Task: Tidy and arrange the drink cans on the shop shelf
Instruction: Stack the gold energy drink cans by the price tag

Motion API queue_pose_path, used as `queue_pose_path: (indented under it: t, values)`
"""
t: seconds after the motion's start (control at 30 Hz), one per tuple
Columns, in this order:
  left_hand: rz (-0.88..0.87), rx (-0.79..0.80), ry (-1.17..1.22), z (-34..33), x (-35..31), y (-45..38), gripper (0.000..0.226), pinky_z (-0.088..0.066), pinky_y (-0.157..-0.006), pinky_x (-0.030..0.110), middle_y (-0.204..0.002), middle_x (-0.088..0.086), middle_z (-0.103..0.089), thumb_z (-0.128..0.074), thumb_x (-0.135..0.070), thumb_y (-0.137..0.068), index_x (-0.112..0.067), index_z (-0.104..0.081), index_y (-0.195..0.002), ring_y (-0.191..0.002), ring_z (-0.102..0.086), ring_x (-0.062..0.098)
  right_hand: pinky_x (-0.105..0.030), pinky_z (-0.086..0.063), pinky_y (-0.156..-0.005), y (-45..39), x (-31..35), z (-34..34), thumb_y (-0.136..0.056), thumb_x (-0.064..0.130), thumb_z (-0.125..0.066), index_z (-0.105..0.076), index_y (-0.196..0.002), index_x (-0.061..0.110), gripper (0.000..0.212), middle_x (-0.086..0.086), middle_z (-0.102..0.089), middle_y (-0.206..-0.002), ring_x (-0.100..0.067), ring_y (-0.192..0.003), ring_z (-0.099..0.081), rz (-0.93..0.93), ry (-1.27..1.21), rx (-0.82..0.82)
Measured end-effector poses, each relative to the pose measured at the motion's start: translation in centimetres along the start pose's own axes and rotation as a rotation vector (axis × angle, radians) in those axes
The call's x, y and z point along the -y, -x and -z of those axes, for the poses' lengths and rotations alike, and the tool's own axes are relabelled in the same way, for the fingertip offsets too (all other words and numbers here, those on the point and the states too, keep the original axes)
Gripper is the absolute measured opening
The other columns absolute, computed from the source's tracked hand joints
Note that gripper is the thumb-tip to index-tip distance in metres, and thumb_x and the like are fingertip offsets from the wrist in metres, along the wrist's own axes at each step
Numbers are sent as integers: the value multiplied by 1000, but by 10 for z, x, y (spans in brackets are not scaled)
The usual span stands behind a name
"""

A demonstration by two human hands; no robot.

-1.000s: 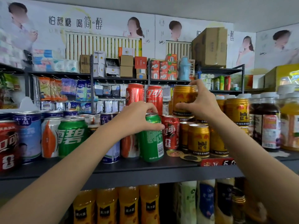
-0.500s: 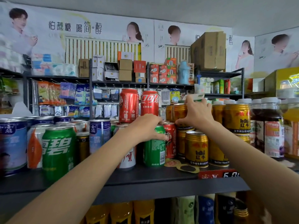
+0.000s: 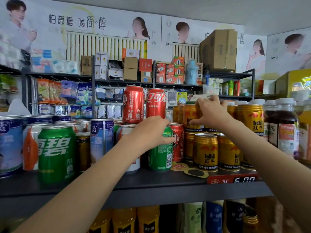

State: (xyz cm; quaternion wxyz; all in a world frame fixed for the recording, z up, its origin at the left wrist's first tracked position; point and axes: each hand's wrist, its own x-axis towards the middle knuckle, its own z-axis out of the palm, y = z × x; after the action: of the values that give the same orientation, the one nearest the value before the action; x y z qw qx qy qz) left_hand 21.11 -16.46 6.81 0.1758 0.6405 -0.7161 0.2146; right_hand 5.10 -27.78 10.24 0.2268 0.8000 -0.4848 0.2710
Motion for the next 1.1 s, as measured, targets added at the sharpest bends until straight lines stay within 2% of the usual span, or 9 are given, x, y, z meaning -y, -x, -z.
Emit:
queue_pose_path:
  t: [0.13,0.37,0.5,0.6,0.67,0.73,0.8,0.93,1.1]
  values:
    - [-4,-10,1,0,2,1,61,-41,-90,31,-127,4,-50,-55,-47,-86,-18,-39,-137,-114,-48,20,-53,-22,-106,5,0,-1,-78,54,-62,-42,-127,16,65,-5,-48,-131,-30,-131,-26,-10,-51,-13]
    - [-9,15,70,-2,7,6,59,-40,-98,33,-135,2,-48,-54,-43,-88,-19,-37,-139,-121,-46,19,-48,-22,-105,3,-7,9,-97,28,-44,-55,-121,22,28,-5,-51,-133,-29,-130,-29,-27,-207,-138]
    - [-59,-197,132,4,10,27,51,-26,-104,23,-141,-6,-41,-48,-36,-92,-22,-35,-139,-128,-38,9,-45,-37,-92,13,-3,14,-97,13,-39,-61,-110,13,26,-10,-62,-114,-30,-113,-44,-41,-473,-364]
    - [-15,-430,194,14,26,48,33,-29,-105,26,-126,-8,-53,-48,-24,-93,-20,-52,-126,-114,-46,4,-22,-44,-75,31,16,20,-95,13,-46,-63,-105,10,20,-4,-65,-103,-16,-91,-52,51,-671,-438]
    - [53,-488,194,18,41,61,29,-35,-105,34,-119,-7,-57,-49,-18,-91,-18,-58,-119,-105,-46,2,-9,-42,-70,45,38,21,-93,21,-52,-61,-105,12,18,3,-62,-98,-9,-88,-55,179,-742,-279]
    - [111,-503,177,20,54,70,26,-37,-103,39,-115,-5,-59,-50,-13,-90,-16,-61,-114,-104,-49,5,-15,-46,-76,57,58,14,-90,31,-55,-58,-109,17,24,7,-58,-102,-8,-91,-55,289,-715,-84]
    - [130,-479,131,20,63,78,26,-34,-104,40,-115,-4,-60,-51,-11,-89,-16,-61,-113,-109,-53,13,-21,-42,-83,66,72,2,-87,37,-58,-54,-116,21,33,6,-51,-111,-8,-98,-50,267,-712,6]
    - [146,-511,53,18,71,85,32,-27,-103,33,-123,-3,-56,-51,-7,-87,-17,-60,-116,-120,-43,16,-23,-39,-87,82,89,-21,-77,40,-70,-39,-127,29,60,3,-40,-123,-10,-107,-43,86,-825,6]
    - [255,-565,114,21,80,93,32,-29,-105,35,-126,-1,-50,-49,-9,-88,-16,-56,-119,-121,-42,18,-40,-45,-96,81,115,-43,-66,52,-75,-26,-133,28,87,-7,-41,-130,-24,-117,-46,-59,-753,-111]
